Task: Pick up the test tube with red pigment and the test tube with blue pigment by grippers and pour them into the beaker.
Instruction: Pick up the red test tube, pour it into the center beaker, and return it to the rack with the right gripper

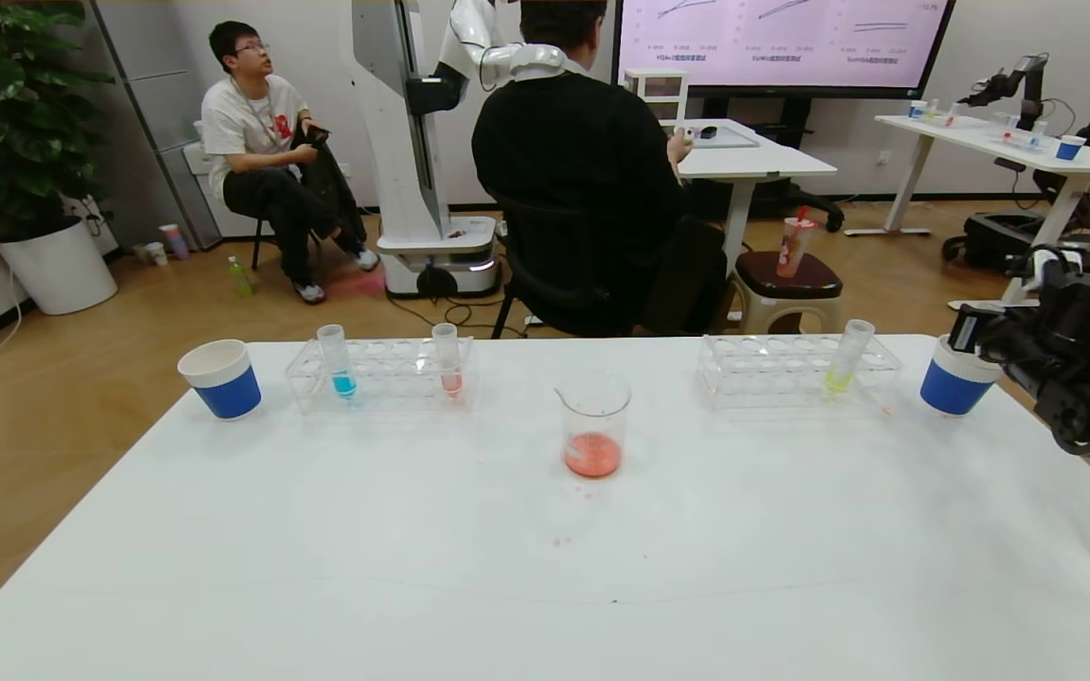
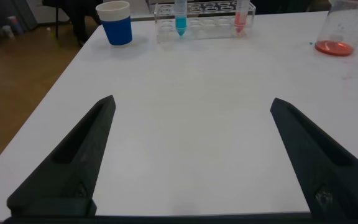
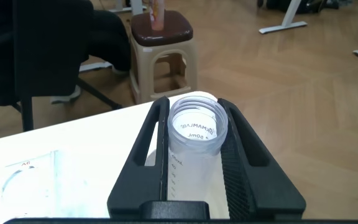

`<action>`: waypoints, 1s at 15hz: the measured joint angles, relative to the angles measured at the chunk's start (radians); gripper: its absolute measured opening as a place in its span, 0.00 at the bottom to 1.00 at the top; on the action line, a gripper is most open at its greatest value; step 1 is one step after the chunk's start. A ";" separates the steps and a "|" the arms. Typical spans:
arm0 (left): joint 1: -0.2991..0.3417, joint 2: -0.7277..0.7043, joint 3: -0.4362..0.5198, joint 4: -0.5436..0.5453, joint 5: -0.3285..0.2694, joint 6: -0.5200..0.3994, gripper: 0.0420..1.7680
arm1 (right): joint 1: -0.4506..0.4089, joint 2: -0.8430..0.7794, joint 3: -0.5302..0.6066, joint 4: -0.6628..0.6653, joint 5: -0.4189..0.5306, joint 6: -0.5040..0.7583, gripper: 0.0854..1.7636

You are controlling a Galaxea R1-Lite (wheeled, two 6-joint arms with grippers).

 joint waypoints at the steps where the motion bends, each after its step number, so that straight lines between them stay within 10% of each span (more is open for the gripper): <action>1: 0.000 0.000 0.000 0.000 0.000 0.000 0.98 | 0.000 0.001 0.005 0.000 -0.001 0.000 0.25; 5: 0.000 0.000 0.000 0.000 0.000 0.000 0.98 | -0.002 0.000 0.023 -0.007 -0.001 0.000 0.34; 9: 0.000 0.000 0.000 0.000 0.000 0.000 0.98 | -0.003 -0.003 0.032 -0.005 -0.003 -0.002 0.98; 15: 0.000 0.000 0.000 0.000 0.000 0.000 0.98 | 0.036 -0.076 0.031 0.006 0.039 0.002 0.98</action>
